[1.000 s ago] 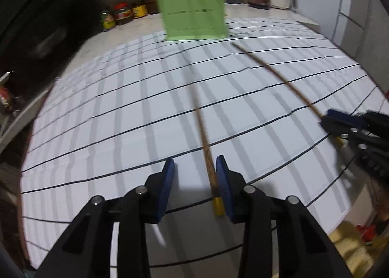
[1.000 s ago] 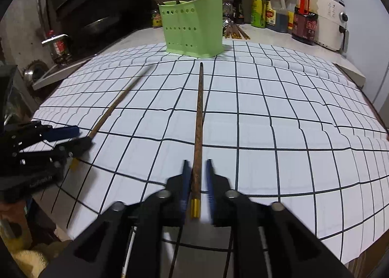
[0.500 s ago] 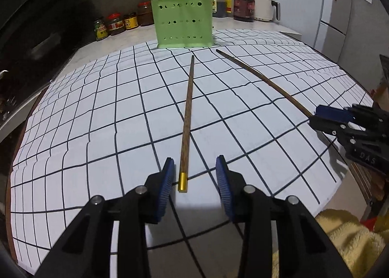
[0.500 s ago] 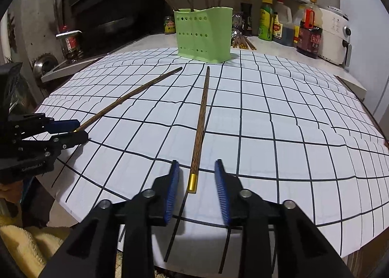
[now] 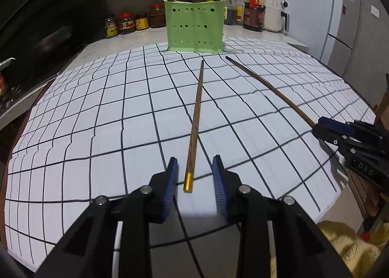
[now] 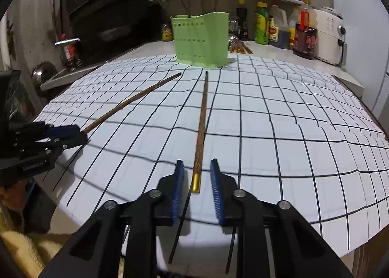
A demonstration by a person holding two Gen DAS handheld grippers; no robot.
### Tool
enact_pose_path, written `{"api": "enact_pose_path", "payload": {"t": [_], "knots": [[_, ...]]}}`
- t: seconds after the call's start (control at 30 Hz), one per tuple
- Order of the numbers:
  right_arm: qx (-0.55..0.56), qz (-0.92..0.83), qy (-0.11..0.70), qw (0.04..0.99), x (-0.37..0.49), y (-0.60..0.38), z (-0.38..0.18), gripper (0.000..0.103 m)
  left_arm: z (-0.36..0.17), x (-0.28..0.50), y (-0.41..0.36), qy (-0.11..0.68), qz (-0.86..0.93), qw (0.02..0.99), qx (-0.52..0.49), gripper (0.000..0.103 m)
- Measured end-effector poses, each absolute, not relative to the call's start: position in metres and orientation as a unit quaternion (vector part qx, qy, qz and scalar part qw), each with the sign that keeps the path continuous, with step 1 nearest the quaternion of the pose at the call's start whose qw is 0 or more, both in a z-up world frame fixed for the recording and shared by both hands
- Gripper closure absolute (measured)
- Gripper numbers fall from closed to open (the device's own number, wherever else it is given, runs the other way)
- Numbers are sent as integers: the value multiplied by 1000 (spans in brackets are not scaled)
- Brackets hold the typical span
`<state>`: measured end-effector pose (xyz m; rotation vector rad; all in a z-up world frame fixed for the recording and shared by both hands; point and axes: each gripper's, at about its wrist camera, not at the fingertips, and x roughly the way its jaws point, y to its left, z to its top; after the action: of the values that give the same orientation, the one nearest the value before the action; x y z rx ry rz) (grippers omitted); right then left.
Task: Organize utensils
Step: 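Lift both held chopsticks upright and carry them above the green holder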
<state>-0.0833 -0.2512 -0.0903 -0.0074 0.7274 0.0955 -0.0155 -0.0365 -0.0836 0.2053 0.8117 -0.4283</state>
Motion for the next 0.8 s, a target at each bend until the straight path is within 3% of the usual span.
{"api": "enact_pose_path", "payload": {"t": [0.1,0.27,0.33,0.4,0.6,0.8], "knots": [[-23,49,348,936,-87,-245,-91,91,-85,-16,-38,384,-200,896,99,77],[-24,44,346,937,-88,-247,-91,91,-86,-17,-38,377,-194,900,106,80],[-10,43,347,937,-89,-250,-91,92,-86,-17,-37,375,-188,901,109,92],[6,36,348,937,-89,-254,-90,96,-85,-17,-33,377,-190,901,100,96],[46,41,338,939,-90,-264,-77,96,-63,-23,-25,342,-194,916,85,96],[67,53,281,956,-95,-269,-28,96,-16,-27,-20,268,-194,940,79,96]]}}
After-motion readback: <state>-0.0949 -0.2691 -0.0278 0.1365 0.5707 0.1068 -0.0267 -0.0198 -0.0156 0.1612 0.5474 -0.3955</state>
